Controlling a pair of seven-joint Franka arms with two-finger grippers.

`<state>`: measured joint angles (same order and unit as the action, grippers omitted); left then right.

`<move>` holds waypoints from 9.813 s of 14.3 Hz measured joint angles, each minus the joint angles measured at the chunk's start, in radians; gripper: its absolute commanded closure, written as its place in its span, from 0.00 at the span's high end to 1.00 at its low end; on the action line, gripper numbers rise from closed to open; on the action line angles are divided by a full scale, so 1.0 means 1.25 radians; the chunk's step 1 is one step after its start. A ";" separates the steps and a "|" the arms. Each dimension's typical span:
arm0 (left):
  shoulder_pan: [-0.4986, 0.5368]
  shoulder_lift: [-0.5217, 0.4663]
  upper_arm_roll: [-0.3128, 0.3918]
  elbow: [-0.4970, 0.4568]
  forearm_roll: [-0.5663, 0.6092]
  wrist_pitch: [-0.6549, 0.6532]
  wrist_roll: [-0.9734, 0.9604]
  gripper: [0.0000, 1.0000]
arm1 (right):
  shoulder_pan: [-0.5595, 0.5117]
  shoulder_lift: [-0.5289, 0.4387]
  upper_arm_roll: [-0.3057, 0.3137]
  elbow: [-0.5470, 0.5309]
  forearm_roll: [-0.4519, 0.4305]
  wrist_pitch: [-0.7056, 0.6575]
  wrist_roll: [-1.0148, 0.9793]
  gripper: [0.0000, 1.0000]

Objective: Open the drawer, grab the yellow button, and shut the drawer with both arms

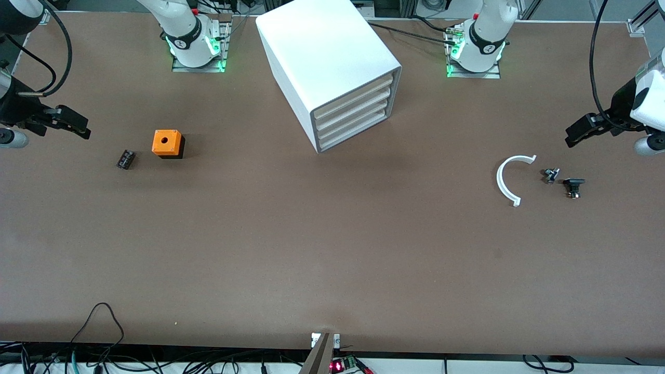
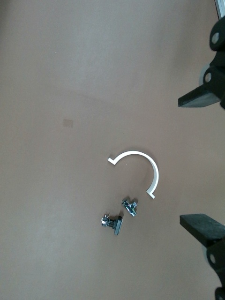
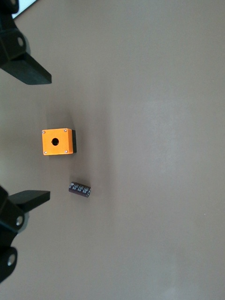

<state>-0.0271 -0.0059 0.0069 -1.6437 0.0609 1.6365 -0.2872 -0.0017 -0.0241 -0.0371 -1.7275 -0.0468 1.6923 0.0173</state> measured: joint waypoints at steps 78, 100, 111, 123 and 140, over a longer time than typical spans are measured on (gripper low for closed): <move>0.109 0.097 -0.053 -0.122 -0.334 0.223 0.467 1.00 | 0.465 0.264 0.021 0.185 -0.026 0.144 -0.005 1.00; 0.137 -0.020 -0.073 -0.044 -0.020 -0.041 0.059 1.00 | 0.712 0.516 0.038 0.430 0.122 0.248 -0.602 1.00; 0.153 -0.019 -0.073 -0.041 -0.020 -0.035 0.059 1.00 | 0.723 0.576 0.034 0.435 0.119 0.294 -0.642 1.00; 0.152 -0.019 -0.082 -0.041 -0.020 -0.023 0.058 1.00 | 0.741 0.583 0.034 0.435 0.074 0.302 -0.644 0.44; 0.143 0.049 -0.202 -0.198 -0.078 0.283 -0.178 1.00 | 0.745 0.517 0.029 0.472 0.049 0.318 -0.511 0.16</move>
<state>0.1512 0.0554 -0.2460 -1.8909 -0.0366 1.9897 -0.5095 0.9295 0.6225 -0.0009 -1.1370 0.0144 2.0896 -0.6210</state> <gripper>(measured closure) 0.000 0.665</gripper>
